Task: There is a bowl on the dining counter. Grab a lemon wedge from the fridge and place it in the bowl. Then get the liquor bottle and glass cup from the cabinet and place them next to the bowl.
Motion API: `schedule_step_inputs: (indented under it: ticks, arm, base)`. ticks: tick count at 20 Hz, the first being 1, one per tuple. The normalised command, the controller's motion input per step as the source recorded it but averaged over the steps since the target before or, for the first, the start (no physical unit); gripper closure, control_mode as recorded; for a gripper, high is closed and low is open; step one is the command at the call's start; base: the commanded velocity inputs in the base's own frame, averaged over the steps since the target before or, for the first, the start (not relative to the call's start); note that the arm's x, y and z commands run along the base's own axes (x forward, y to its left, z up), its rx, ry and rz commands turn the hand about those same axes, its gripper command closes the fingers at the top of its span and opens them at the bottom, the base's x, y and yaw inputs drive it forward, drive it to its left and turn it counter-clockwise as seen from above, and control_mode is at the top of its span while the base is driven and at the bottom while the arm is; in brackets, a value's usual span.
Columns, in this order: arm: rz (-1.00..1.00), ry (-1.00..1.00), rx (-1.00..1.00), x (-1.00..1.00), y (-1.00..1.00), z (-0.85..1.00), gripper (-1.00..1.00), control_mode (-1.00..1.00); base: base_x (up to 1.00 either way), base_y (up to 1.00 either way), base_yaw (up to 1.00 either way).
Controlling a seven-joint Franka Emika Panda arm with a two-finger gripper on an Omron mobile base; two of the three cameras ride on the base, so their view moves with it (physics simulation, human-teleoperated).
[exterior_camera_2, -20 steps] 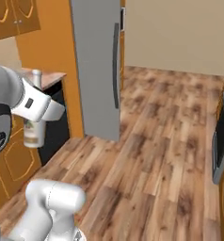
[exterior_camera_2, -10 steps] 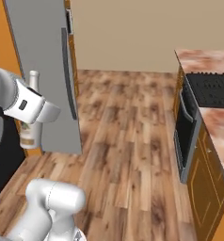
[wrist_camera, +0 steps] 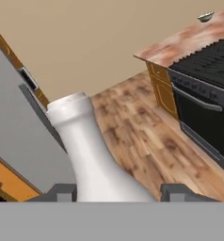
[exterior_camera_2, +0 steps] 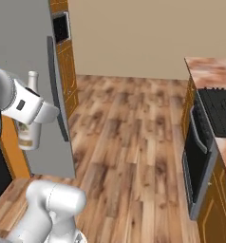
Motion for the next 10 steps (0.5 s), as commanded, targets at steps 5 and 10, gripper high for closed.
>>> schedule_step_inputs:
  ticks: [5, 10]
  arm:
    - [0.00, 0.00, 0.00, 0.00, 0.00, 0.00, 1.00, 1.00]
    - [0.00, 0.00, 0.00, 0.00, 0.00, 0.00, 1.00, 1.00]
  base:
    - [1.00, -0.50, 0.25]
    - [1.00, -0.61, 0.22]
